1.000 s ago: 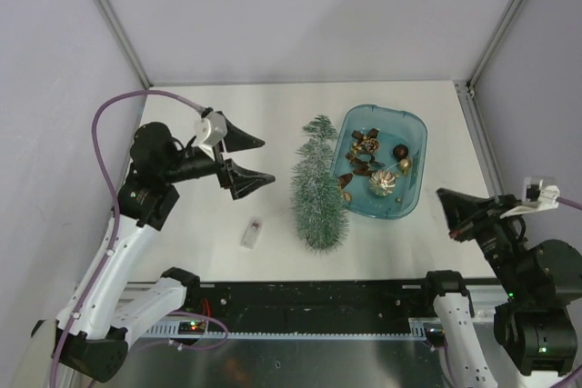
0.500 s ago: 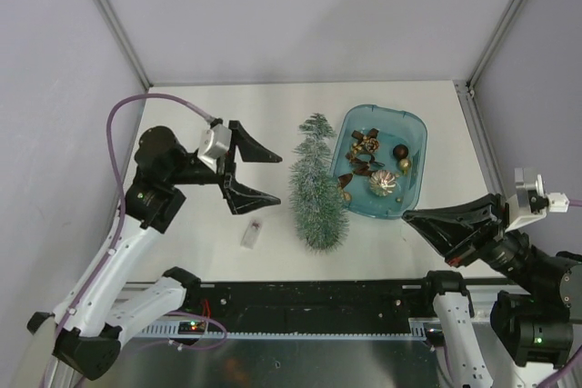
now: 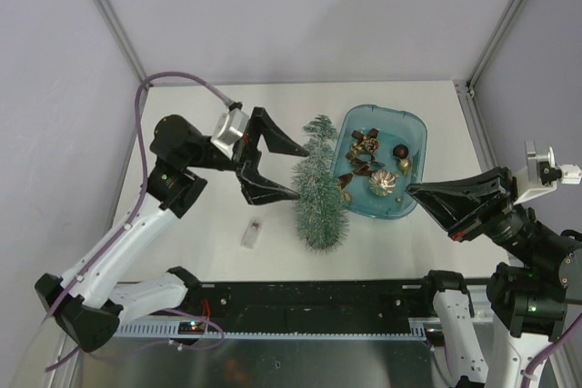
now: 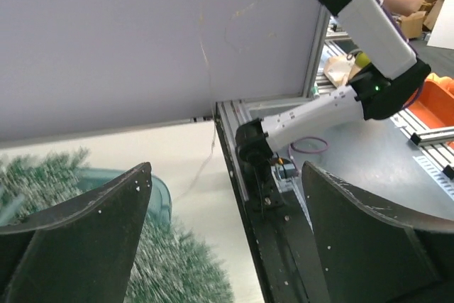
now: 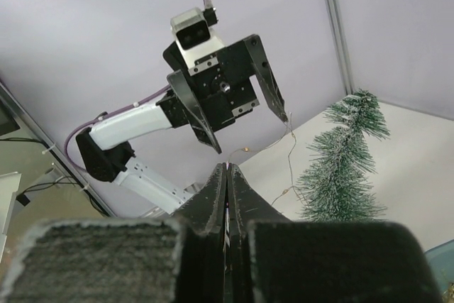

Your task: Decorate the small christmas tree

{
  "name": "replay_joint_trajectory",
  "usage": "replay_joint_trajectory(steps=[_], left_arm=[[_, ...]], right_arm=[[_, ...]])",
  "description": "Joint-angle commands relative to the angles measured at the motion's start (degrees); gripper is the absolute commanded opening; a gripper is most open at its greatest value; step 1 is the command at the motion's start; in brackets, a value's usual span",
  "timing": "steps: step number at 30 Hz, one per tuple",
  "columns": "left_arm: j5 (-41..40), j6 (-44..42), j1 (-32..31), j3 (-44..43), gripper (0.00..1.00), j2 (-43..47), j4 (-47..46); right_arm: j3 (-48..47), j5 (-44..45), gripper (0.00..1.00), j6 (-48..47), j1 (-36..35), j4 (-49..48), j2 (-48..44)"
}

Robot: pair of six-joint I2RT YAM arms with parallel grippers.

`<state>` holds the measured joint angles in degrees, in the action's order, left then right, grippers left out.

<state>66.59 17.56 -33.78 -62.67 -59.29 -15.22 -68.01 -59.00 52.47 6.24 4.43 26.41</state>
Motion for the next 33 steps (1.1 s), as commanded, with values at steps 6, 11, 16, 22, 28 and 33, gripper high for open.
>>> replay_joint_trajectory(steps=[6,11,16,22,28,33], left_arm=[[-11.7,-9.3,-3.3,-13.5,0.91,-6.8,10.1],[-17.6,-15.7,-6.7,-13.2,0.93,-5.6,15.9],[-20.8,-18.9,-10.3,-14.6,0.94,-7.2,17.8],[-24.1,-22.2,-15.7,-20.0,0.95,-13.8,19.2],[-26.2,-23.4,-17.9,-24.9,0.94,-19.3,20.0],[-23.6,-23.5,-18.8,-25.7,0.69,-20.1,22.0]], right_arm=[[-0.4,-4.4,0.0,-5.2,-2.4,-7.9,4.5],[-0.5,-7.9,0.0,-4.7,-3.0,-16.1,8.4],[-1.5,-4.3,0.0,-13.4,-3.3,-9.2,9.8],[-1.9,-2.2,0.0,-22.3,-4.2,0.0,10.4],[-1.9,-4.9,0.0,-21.4,-6.0,-1.4,10.2],[-1.9,-6.5,0.0,-19.4,-6.1,-5.0,9.9]])
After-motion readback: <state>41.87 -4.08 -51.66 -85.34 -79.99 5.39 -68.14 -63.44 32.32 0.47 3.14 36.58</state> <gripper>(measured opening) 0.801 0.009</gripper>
